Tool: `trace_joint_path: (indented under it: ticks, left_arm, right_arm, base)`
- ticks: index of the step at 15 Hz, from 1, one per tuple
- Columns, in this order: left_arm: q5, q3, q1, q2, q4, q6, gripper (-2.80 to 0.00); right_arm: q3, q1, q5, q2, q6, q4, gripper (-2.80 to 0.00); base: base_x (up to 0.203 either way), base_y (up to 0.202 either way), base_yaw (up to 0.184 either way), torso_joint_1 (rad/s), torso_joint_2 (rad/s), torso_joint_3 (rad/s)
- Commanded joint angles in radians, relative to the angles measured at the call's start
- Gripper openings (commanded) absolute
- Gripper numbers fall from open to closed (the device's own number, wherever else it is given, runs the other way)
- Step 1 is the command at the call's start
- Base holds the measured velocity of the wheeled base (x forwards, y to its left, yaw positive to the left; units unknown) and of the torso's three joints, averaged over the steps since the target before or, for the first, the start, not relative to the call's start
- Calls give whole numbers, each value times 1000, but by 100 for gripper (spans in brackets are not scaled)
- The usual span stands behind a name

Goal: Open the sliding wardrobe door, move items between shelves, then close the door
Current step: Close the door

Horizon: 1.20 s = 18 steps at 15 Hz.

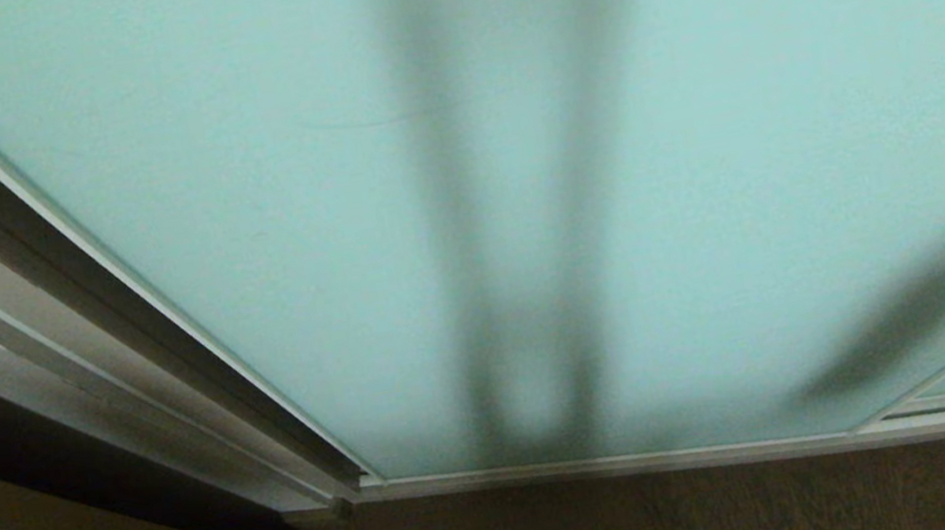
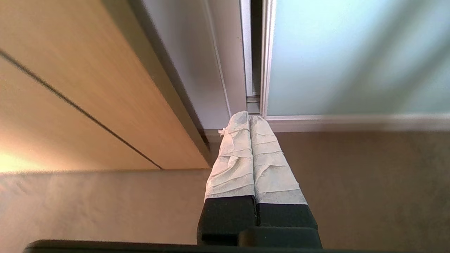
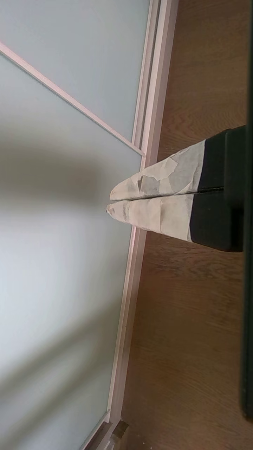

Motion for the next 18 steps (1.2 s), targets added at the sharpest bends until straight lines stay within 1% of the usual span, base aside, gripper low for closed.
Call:
trace_joint_path:
  ticks: [1, 2, 4, 8, 10, 12, 14, 16, 17, 18]
  left_arm:
    - [-4, 1, 1, 3, -2, 61, -280]
    - [-6, -12, 0, 3, -17, 58, -280]
    - [-10, -98, 0, 4, -93, 38, -280]
    - [-53, -367, 1, 49, -123, 20, -280]
    - [-58, -508, 1, 137, -143, -36, -280]
    - [-58, -605, 1, 241, -220, -79, -280]
    - [-52, -663, 2, 337, -337, -94, -280]
    - [-47, -723, 3, 425, -414, -98, -280]
    - [-34, -767, 3, 472, -444, -99, -280]
    - [-4, -813, 4, 515, -476, -99, -280]
  right_arm:
    - [0, 0, 0, -2, -1, 0, -280]
    - [1, 0, 0, -2, -1, 0, -280]
    - [1, 0, 0, -2, -1, 0, -280]
    - [0, 0, 0, -2, -1, 0, -280]
    - [2, 0, 0, -2, -1, 0, -280]
    - [0, 0, 0, -2, -1, 0, -280]
    - [0, 0, 0, -2, -1, 0, -280]
    - [0, 0, 0, -2, -1, 0, -280]
    - [1, 0, 0, -2, -1, 0, -280]
    - [1, 0, 0, -2, -1, 0, -280]
  base:
    - [0, 0, 0, 0, 0, 0]
    - [0, 0, 0, 0, 0, 0]
    - [0, 0, 0, 0, 0, 0]
    - [0, 0, 0, 0, 0, 0]
    - [0, 0, 0, 0, 0, 0]
    - [0, 0, 0, 0, 0, 0]
    - [0, 0, 0, 0, 0, 0]
    - [0, 0, 0, 0, 0, 0]
    - [0, 0, 0, 0, 0, 0]
    - [0, 0, 0, 0, 0, 0]
